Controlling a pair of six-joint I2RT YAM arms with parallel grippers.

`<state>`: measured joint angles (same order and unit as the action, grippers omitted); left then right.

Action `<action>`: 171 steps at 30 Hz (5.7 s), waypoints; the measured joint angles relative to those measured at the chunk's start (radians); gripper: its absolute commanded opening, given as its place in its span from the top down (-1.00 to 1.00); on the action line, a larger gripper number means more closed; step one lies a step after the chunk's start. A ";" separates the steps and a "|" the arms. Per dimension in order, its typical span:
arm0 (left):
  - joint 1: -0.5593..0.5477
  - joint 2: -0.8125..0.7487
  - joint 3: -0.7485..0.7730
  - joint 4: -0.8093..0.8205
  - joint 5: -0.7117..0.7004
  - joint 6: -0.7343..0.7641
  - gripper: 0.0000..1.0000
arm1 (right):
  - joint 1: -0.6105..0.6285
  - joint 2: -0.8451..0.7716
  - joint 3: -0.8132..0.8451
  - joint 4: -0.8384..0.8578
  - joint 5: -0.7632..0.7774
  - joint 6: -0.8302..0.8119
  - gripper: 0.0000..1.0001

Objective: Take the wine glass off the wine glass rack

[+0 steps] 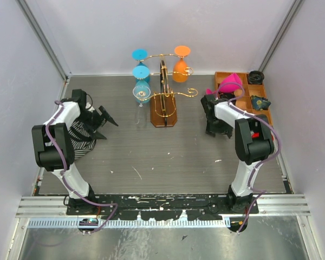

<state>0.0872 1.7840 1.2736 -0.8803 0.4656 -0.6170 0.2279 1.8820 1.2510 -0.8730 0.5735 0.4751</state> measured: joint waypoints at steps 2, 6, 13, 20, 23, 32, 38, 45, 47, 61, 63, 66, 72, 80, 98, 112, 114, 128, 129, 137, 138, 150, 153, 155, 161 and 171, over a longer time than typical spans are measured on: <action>0.000 0.000 0.000 0.000 -0.003 0.001 -0.85 | 0.004 -0.015 0.015 0.017 -0.084 0.000 -0.58; 0.001 0.000 0.000 -0.001 -0.005 0.004 -0.85 | 0.003 -0.060 0.076 0.019 -0.191 -0.002 -0.58; 0.002 0.000 0.000 -0.005 -0.008 0.005 -0.85 | -0.114 -0.124 0.316 0.023 -0.314 -0.031 -0.52; 0.002 -0.002 0.000 -0.008 -0.008 0.004 -0.85 | -0.306 -0.056 0.569 0.062 -0.418 -0.101 -0.41; 0.002 -0.008 0.000 -0.008 -0.008 0.004 -0.85 | -0.328 0.034 0.669 0.093 -0.446 -0.130 -0.38; 0.002 -0.030 0.000 -0.024 -0.023 0.012 -0.85 | -0.334 0.233 0.767 0.129 -0.508 -0.160 -0.32; 0.002 -0.030 0.000 -0.031 -0.031 0.014 -0.85 | -0.344 0.253 0.801 0.148 -0.523 -0.167 -0.31; 0.002 -0.029 0.000 -0.034 -0.035 0.015 -0.85 | -0.348 0.221 0.783 0.164 -0.537 -0.196 -0.35; 0.002 -0.027 0.000 -0.034 -0.035 0.015 -0.85 | -0.348 0.203 0.776 0.164 -0.540 -0.213 -0.36; 0.002 -0.027 0.000 -0.045 -0.038 0.022 -0.85 | -0.351 0.266 0.913 0.222 -0.575 -0.272 -0.34; 0.002 -0.027 0.000 -0.045 -0.038 0.022 -0.85 | -0.354 0.307 0.941 0.225 -0.591 -0.283 -0.29; 0.002 -0.027 0.000 -0.046 -0.038 0.022 -0.85 | -0.355 0.367 0.973 0.227 -0.614 -0.293 -0.13; 0.002 -0.023 0.004 -0.048 -0.040 0.022 -0.85 | -0.356 0.423 0.989 0.220 -0.687 -0.304 0.96; 0.002 -0.019 0.005 -0.048 -0.041 0.022 -0.85 | -0.304 0.417 1.005 0.230 -0.751 -0.322 0.99; 0.002 -0.019 0.005 -0.044 -0.039 0.022 -0.85 | -0.073 0.382 0.971 0.315 -0.391 -0.482 0.99; 0.006 -0.019 0.005 -0.043 -0.038 0.022 -0.85 | -0.078 0.399 0.971 0.363 -0.339 -0.466 0.67; 0.007 -0.019 0.005 -0.043 -0.038 0.022 -0.85 | -0.079 0.408 0.971 0.365 -0.340 -0.459 0.61; 0.010 -0.019 0.005 -0.041 -0.033 0.022 -0.85 | -0.079 0.415 0.937 0.380 -0.340 -0.436 -0.40; 0.010 -0.019 0.005 -0.041 -0.033 0.022 -0.85 | -0.079 0.415 0.937 0.380 -0.340 -0.435 -0.41; 0.010 -0.020 0.005 -0.041 -0.033 0.022 -0.85 | -0.077 0.341 0.914 0.378 -0.367 -0.417 -0.41; 0.010 -0.020 0.005 -0.040 -0.032 0.021 -0.85 | -0.077 0.316 0.907 0.380 -0.370 -0.412 -0.39; 0.010 -0.041 0.004 -0.040 -0.029 0.018 -0.86 | -0.139 0.196 0.976 0.488 -0.756 -0.005 0.01; 0.010 -0.061 0.000 -0.035 -0.025 0.018 -0.91 | -0.156 0.250 0.988 0.514 -0.853 0.102 0.05; 0.010 -0.087 -0.008 -0.020 -0.018 0.018 -0.97 | -0.163 0.286 0.988 0.519 -0.895 0.153 0.11; 0.010 -0.180 -0.034 0.035 0.017 0.013 -0.96 | -0.159 0.373 0.988 0.550 -0.996 0.270 0.16; 0.010 -0.199 -0.053 0.076 0.038 0.013 -0.96 | -0.157 0.381 0.987 0.652 -1.047 0.354 0.17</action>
<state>0.0975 1.5848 1.2205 -0.8047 0.5037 -0.6037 0.0708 2.2627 2.2379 -0.2207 -0.4736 0.8291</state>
